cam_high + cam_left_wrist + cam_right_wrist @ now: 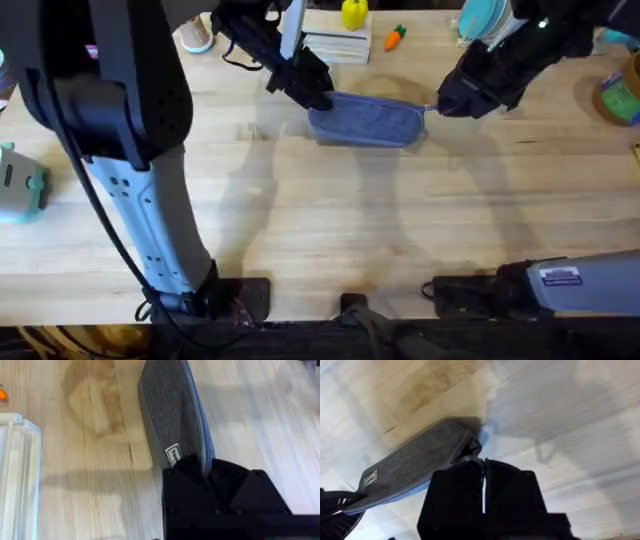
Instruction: Unzip the bag, pick up the pens from the table one at a time and place them inside, then zip the bag closed.
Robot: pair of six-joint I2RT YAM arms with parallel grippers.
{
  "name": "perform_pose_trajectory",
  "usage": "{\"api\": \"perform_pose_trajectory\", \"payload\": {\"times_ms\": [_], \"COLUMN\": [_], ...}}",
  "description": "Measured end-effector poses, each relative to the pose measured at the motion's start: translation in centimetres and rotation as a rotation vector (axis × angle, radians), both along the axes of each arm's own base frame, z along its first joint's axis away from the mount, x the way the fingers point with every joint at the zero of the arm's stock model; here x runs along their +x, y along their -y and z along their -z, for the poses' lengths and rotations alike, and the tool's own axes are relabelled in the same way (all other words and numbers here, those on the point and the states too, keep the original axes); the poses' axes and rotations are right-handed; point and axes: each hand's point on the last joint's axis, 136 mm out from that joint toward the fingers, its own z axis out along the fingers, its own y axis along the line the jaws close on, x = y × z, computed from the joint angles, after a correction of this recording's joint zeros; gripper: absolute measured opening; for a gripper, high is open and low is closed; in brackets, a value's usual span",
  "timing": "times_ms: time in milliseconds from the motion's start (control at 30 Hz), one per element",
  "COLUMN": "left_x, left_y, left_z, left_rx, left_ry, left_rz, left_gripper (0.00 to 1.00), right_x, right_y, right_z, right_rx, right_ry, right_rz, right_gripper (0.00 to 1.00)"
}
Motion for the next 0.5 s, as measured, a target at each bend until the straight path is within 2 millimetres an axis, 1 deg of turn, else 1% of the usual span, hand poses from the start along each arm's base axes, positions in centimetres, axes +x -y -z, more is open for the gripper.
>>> {"api": "perform_pose_trajectory", "payload": {"times_ms": [100,233,367,500], "left_x": [0.0,0.0,0.0,0.0], "left_y": [0.0,-0.1,-0.1,-0.1], "left_z": [0.0,0.1,0.1,0.4], "left_rx": [0.002,0.005,0.008,0.012], "left_ry": [0.0,0.0,0.0,-0.007], "left_rz": [0.0,0.001,0.001,0.002], "left_gripper": [0.043,0.043,0.043,0.043], "right_x": [-0.4,-1.1,-2.1,-2.9], "right_y": [0.5,1.0,0.6,0.0], "right_z": [1.2,4.1,6.9,8.6], "right_rx": [-0.017,-0.027,0.003,0.043], "right_ry": [-0.012,-0.025,-0.035,-0.047], "right_rz": [0.008,0.02,0.027,0.041], "right_gripper": [0.034,0.034,0.034,0.034]}}
